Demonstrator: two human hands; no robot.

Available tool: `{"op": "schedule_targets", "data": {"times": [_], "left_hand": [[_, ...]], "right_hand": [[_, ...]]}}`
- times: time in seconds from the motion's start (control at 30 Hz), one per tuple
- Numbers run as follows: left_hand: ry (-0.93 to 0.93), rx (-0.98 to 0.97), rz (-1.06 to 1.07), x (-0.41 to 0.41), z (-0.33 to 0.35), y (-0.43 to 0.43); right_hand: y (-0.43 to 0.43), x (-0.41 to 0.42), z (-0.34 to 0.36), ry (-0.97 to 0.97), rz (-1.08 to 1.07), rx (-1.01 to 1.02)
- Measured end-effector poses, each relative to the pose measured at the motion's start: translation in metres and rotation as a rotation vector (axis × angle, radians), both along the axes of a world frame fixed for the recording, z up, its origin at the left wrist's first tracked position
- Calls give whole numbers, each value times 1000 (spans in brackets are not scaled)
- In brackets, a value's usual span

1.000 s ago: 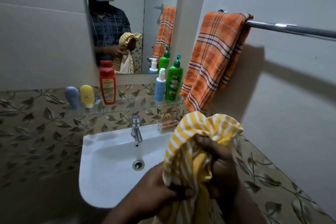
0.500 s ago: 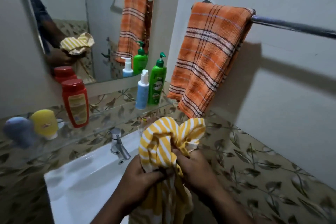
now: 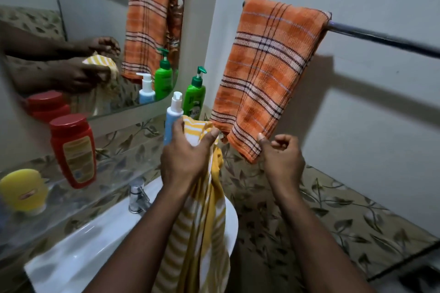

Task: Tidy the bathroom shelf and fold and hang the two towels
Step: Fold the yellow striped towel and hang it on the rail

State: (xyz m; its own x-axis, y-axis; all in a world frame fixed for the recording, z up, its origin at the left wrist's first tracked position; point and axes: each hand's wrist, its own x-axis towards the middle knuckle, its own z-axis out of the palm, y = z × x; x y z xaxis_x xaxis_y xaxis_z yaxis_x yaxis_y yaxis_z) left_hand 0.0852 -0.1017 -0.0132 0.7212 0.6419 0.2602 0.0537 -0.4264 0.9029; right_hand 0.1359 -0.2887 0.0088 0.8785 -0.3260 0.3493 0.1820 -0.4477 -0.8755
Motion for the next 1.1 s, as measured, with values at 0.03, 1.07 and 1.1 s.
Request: {"op": "schedule_targets", "data": {"times": [0.03,1.07,1.1], "left_hand": [[35,79,-23,9,-3,2],[-40,-20,-249,75,-18,-22],[4,-106,-250,73,-21,-20]], "right_hand": [[1,4,1,-28,-23,1],[-16,64,-17,295,341,520],[-16,64,-15,290,357,560]]}}
